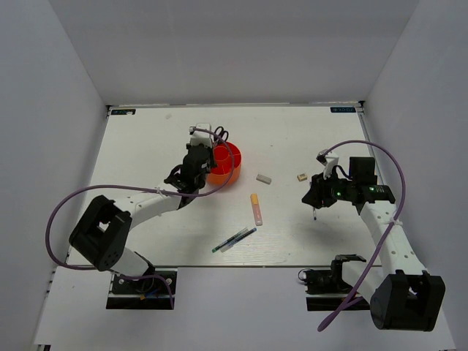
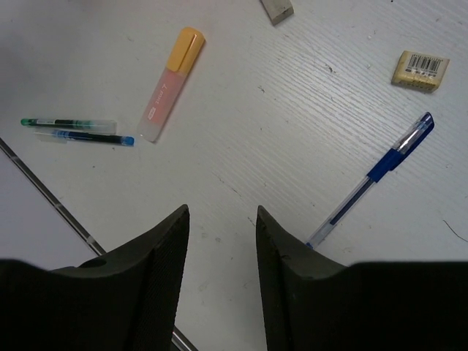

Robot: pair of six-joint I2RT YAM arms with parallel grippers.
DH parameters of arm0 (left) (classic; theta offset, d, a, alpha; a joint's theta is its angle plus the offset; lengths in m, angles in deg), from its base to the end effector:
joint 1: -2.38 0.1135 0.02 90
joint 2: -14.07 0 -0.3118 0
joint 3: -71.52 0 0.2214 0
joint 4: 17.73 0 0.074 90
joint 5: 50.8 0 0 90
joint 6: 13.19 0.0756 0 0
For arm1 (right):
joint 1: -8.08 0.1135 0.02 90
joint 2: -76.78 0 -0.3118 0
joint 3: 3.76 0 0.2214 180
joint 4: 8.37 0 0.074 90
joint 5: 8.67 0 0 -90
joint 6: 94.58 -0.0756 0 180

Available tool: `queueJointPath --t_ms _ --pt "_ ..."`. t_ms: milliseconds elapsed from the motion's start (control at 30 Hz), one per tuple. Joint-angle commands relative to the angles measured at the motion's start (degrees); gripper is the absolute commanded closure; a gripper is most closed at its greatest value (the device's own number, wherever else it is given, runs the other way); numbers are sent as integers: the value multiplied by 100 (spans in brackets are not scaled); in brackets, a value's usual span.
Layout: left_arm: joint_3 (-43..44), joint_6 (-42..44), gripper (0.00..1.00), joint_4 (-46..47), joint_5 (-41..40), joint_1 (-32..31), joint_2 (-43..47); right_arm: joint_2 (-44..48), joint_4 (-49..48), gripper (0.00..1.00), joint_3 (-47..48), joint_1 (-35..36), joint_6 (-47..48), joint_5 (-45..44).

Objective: Sort the stationery into containers
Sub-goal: Place the pen in the storage box, then pick up the pen from the center of the board.

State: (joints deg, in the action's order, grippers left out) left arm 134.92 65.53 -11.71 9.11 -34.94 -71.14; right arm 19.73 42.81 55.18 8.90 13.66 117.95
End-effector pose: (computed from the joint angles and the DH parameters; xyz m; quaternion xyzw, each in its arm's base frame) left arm 0.2883 -0.1721 0.3040 0.0209 0.7857 -0.0511 0.6162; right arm 0.1589 0.0474 0.2804 -0.2551 0.8597 0.2411 0.3710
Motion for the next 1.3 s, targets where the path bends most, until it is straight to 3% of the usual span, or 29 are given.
queueJointPath --t_ms 0,167,267,300,367,400,433,500,600,633,700,733,767,800,867,900,933,967,1000,1033,1067,1100,1200,1267 --pt "-232 -303 99 374 -85 49 -4 19 -83 54 11 -29 48 135" --pt "-409 -365 99 507 -59 76 -66 2 -57 53 19 -12 57 187" --pt "-435 -461 93 516 -59 111 -66 19 -31 39 11 -20 92 223" --pt "-452 -471 76 516 -67 111 -49 19 -31 27 11 -12 92 240" --pt "-505 -523 57 516 -59 111 -31 46 -31 18 -7 -3 101 240" --pt "-514 -541 40 507 -59 111 -13 46 -39 13 -7 -20 101 232" --pt "-549 -532 36 498 -50 120 22 46 -48 10 -15 -12 92 223" --pt "-558 -515 29 481 -59 111 144 37 -66 10 -24 -20 101 223" --pt "-541 -436 28 402 29 102 381 19 -83 24 -33 -12 74 179" --pt "-532 -436 28 288 38 102 469 11 -75 46 -33 -12 74 170" --pt "-541 -314 41 51 108 85 846 -42 -66 88 -24 -20 57 83" --pt "-523 -278 73 -63 178 50 961 -42 -83 100 -24 -20 39 56" --pt "-471 -225 90 -412 196 -98 1171 -68 -83 100 -16 -20 -13 38" --pt "-322 -199 100 -1034 266 -152 1391 -156 -136 100 -16 -12 -57 64" --pt "-216 -277 100 -1635 450 -354 1681 -305 -206 100 37 6 -119 282" --pt "-181 -321 100 -2429 625 -529 1866 -558 -6 88 220 154 -84 328" --pt "-180 -495 100 -2655 731 -548 1963 -926 178 74 578 251 -49 346" --pt "-171 -593 73 -3205 932 -592 2182 -1147 572 61 982 365 47 433" --pt "-171 -716 55 -3846 987 -601 2375 -1559 906 58 1195 662 66 442" --pt "-154 -987 48 -4166 1031 -584 2464 -1902 1005 58 1615 804 57 338" --pt "-128 -1068 38 -4847 1083 -575 2761 -2036 1024 66 1689 936 -152 215" --pt "-171 -1129 33 -5437 1084 -514 2860 -2272 824 69 1724 1468 -267 -326" --pt "-399 -1411 23 -6608 1119 -390 3466 -2624 375 66 1848 2219 -698 -988" --pt "-653 -1499 15 -6857 979 -355 4086 -2915 164 62 1979 2684 -987 -1666"
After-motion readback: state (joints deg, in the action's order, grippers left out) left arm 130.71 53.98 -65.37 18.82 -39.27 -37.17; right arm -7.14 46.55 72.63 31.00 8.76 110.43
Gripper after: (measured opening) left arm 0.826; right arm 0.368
